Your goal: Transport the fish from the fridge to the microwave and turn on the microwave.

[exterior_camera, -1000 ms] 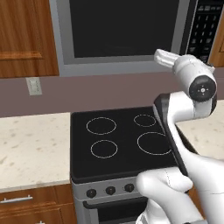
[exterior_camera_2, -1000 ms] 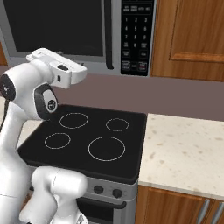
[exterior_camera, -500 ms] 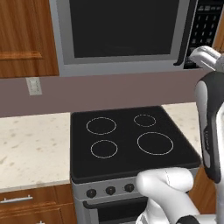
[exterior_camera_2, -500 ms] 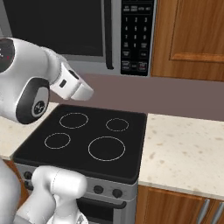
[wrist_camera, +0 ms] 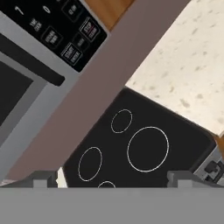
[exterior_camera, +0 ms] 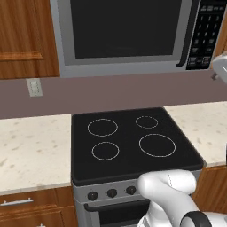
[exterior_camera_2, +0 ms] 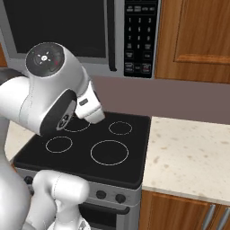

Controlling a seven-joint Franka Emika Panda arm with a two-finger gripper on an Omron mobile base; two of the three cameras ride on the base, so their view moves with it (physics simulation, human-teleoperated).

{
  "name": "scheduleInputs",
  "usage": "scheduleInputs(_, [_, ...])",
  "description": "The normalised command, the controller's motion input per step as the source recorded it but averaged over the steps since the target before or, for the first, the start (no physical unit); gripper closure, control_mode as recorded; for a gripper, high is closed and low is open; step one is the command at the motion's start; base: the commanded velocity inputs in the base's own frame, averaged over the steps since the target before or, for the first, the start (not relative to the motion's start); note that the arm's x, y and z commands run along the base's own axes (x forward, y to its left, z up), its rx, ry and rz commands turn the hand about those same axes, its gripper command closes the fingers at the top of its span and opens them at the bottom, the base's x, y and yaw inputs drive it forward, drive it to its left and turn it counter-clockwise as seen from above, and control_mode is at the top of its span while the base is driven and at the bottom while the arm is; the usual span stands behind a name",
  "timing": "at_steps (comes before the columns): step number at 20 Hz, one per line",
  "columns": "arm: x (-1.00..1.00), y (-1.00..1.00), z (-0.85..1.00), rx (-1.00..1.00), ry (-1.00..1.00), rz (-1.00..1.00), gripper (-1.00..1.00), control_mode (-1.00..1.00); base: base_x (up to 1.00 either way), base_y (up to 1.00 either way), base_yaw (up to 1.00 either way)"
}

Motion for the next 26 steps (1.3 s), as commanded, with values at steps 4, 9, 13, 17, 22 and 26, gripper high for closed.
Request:
scheduleInputs(4, [0.0, -0.06, -0.13, 0.26, -0.08, 0.0, -1.0, -1.0, 0.0, 0.0, 0.0])
scheduleInputs(9, [0.04, -0.15, 0.0, 0.09, -0.1, -0.08, 1.0, -1.0, 0.0, 0.0, 0.0])
scheduleInputs(13, [0.24, -0.26, 0.0, 0.07, -0.08, -0.11, 1.0, -1.0, 0.0, 0.0, 0.0])
scheduleInputs(17, [0.47, -0.11, 0.0, 0.09, 0.0, -0.09, 1.0, -1.0, 0.0, 0.0, 0.0])
scheduleInputs(22, [0.45, -0.13, 0.0, 0.17, 0.0, -0.03, 1.0, -1.0, 0.0, 0.0, 0.0])
scheduleInputs(26, [0.03, -0.28, 0.03, 0.22, -0.01, 0.0, 1.0, -1.0, 0.0, 0.0, 0.0])
